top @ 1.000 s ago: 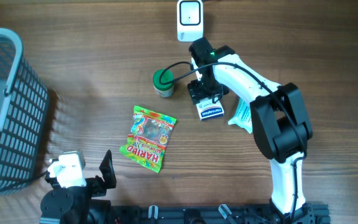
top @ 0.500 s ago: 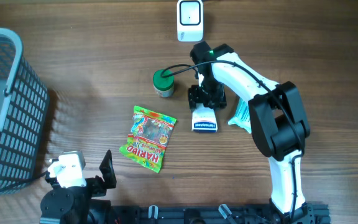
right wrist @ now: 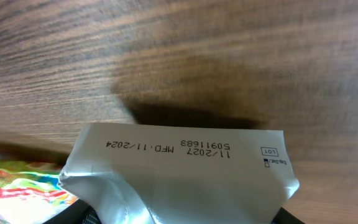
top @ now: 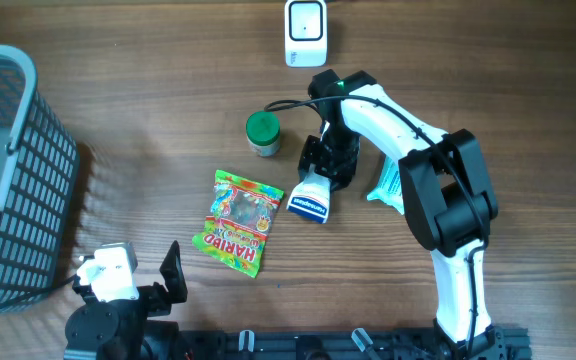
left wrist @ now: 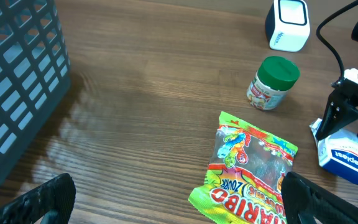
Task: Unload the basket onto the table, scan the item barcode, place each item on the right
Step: 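Lift the white box and hold its barcode under the scanner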
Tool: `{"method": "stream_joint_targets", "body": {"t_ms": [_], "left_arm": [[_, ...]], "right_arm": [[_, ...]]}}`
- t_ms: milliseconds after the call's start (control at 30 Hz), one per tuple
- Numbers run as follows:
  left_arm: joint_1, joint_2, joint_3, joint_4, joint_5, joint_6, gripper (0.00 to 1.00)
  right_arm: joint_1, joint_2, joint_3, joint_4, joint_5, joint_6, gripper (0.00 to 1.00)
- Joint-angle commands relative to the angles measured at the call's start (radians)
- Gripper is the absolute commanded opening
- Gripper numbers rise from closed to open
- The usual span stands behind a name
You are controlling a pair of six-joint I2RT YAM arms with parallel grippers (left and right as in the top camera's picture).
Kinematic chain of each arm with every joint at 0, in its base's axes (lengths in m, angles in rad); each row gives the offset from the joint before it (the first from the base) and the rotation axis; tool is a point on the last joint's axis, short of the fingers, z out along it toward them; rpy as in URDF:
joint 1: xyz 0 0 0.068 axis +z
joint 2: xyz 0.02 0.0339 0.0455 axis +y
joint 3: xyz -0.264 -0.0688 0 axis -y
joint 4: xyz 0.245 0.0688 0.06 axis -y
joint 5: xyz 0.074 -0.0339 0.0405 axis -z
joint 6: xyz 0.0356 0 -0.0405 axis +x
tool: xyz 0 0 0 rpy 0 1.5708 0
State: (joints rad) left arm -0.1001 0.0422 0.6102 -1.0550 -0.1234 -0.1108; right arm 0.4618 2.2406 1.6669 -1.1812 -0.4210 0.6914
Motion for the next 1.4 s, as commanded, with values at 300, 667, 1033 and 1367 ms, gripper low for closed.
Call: {"method": "stream_joint_targets", "body": {"t_ms": [300, 667, 1033, 1367], "left_arm": [[-0.007, -0.003, -0.004, 0.003, -0.009, -0.003, 1.0], [-0.007, -0.003, -0.004, 0.003, -0.009, -0.003, 1.0], [-0.008, -0.003, -0.004, 0.003, -0.009, -0.003, 1.0], [-0.008, -0.003, -0.004, 0.003, -0.009, -0.003, 1.0]], "right_arm": [[-0.093, 0.02, 0.009, -0.063, 0.212, 0.747, 0.48], [-0.107, 0.021, 0.009, -0.125, 0.212, 0.935, 0.57], [-0.124, 0.021, 0.009, -0.2, 0.212, 0.925, 0.52], [-0.128, 0.021, 0.009, -0.029, 0.23, 0.556, 0.51]]}}
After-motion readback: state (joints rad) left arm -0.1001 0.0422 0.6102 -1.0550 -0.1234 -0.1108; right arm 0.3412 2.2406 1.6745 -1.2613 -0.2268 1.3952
